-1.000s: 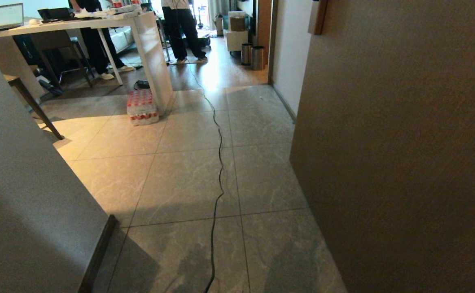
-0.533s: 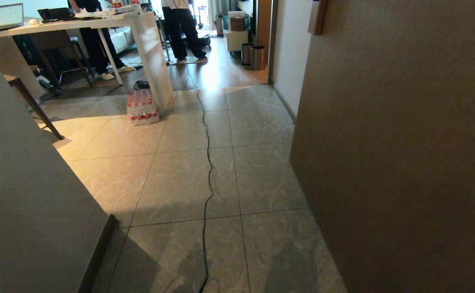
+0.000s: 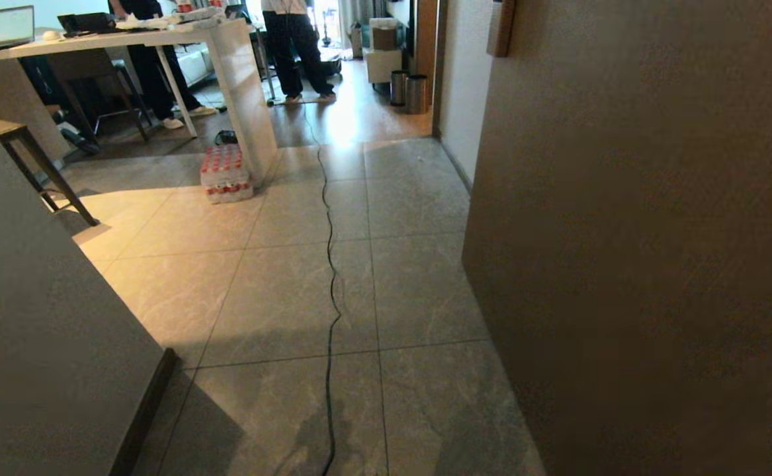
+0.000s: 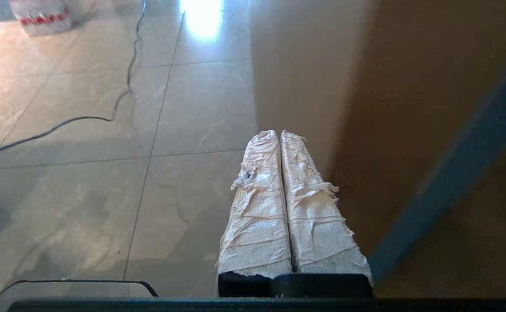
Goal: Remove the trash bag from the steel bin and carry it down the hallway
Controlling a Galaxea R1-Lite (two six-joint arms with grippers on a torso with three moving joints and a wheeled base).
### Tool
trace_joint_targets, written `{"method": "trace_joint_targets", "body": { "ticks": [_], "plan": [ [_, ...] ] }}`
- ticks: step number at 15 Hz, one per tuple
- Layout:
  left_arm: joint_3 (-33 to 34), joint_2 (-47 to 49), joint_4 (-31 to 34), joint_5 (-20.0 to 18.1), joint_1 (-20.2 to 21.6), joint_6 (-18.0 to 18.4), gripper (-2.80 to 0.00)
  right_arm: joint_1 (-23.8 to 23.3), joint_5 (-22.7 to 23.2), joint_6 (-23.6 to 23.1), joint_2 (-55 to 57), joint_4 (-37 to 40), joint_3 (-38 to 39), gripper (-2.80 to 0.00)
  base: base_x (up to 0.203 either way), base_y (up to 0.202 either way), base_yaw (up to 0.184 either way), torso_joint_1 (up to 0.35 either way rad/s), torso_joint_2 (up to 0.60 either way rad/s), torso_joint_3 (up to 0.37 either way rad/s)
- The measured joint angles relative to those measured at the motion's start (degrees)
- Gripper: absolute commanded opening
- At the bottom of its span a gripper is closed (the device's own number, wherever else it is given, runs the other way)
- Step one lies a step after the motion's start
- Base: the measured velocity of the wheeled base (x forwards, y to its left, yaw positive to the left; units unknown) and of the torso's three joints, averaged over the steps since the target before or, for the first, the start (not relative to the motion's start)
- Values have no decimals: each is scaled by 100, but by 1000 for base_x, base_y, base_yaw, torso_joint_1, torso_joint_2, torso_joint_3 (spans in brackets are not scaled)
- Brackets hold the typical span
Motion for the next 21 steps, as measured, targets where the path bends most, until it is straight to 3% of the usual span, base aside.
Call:
{"method": "trace_joint_targets", "body": {
  "ticks": [15,21],
  "plan": [
    [0,-1,-4,-9,-4,0,-280,0,2,2,0,0,0,-280,0,3,1,0,0,0],
    [0,1,-4,-6,-4,-11,-280,-2,2,-2,0,2,0,-280,0,166,2,3,2,3]
  ]
}}
